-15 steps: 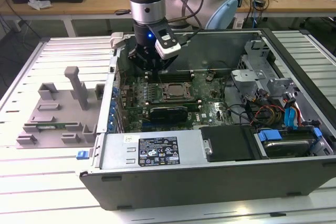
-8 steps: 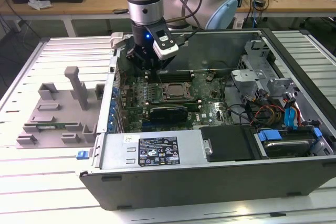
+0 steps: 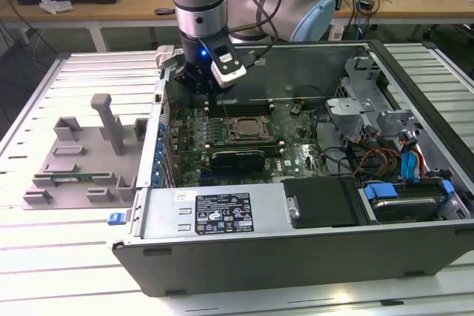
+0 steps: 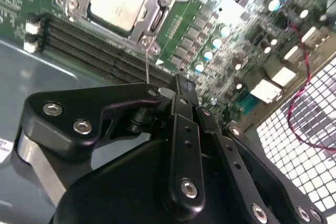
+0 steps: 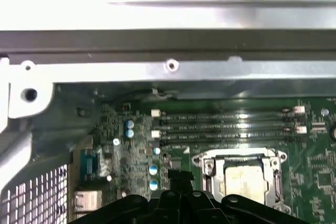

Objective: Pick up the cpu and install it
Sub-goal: 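Install the first cpu locking lever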

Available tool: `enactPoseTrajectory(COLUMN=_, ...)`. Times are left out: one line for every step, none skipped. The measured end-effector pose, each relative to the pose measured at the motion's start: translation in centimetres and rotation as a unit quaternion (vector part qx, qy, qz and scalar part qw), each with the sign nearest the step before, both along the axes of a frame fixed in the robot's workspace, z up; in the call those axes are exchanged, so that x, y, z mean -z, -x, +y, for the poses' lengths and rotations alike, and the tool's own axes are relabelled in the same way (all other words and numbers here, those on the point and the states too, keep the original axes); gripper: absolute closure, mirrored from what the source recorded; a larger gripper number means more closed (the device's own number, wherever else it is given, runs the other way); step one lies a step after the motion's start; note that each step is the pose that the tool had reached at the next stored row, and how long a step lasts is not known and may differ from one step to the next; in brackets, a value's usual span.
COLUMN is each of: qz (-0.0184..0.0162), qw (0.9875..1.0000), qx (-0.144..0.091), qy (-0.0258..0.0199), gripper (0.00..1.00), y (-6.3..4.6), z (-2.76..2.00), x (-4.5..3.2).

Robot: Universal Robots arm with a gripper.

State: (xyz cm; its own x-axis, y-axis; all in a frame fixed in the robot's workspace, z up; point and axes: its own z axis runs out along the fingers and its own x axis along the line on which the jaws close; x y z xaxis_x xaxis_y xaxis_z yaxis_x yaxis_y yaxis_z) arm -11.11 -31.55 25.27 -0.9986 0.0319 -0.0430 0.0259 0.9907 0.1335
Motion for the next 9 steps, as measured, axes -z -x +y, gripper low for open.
enactPoseTrajectory(qz=0.0, qw=0.9999, qx=0.0, qy=-0.0108, gripper=0.89, y=0.05, z=0.0, x=0.0)
enactPoseTrajectory(qz=0.0, qw=0.9998, qx=0.0, qy=-0.0218, gripper=0.89, y=0.09, z=0.0, x=0.0)
enactPoseTrajectory(qz=0.0, qw=0.9997, qx=0.0, qy=-0.0257, gripper=0.89, y=0.1, z=0.0, x=0.0)
enactPoseTrajectory(qz=0.0, qw=0.9996, qx=0.0, qy=-0.0279, gripper=0.89, y=0.12, z=0.0, x=0.0)
enactPoseTrajectory(qz=0.0, qw=0.9995, qx=0.0, qy=-0.0302, gripper=0.89, y=0.13, z=0.0, x=0.0)
enactPoseTrajectory(qz=0.0, qw=0.9995, qx=0.0, qy=-0.0324, gripper=0.89, y=0.14, z=0.0, x=0.0)
enactPoseTrajectory(qz=0.0, qw=0.9995, qx=0.0, qy=-0.0326, gripper=0.89, y=0.14, z=0.01, x=0.0)
enactPoseTrajectory(qz=0.0, qw=0.9995, qx=0.0, qy=-0.0329, gripper=0.89, y=0.14, z=0.01, x=0.0)
enactPoseTrajectory(qz=0.0, qw=0.9995, qx=0.0, qy=-0.033, gripper=0.89, y=0.14, z=0.0, x=0.0)
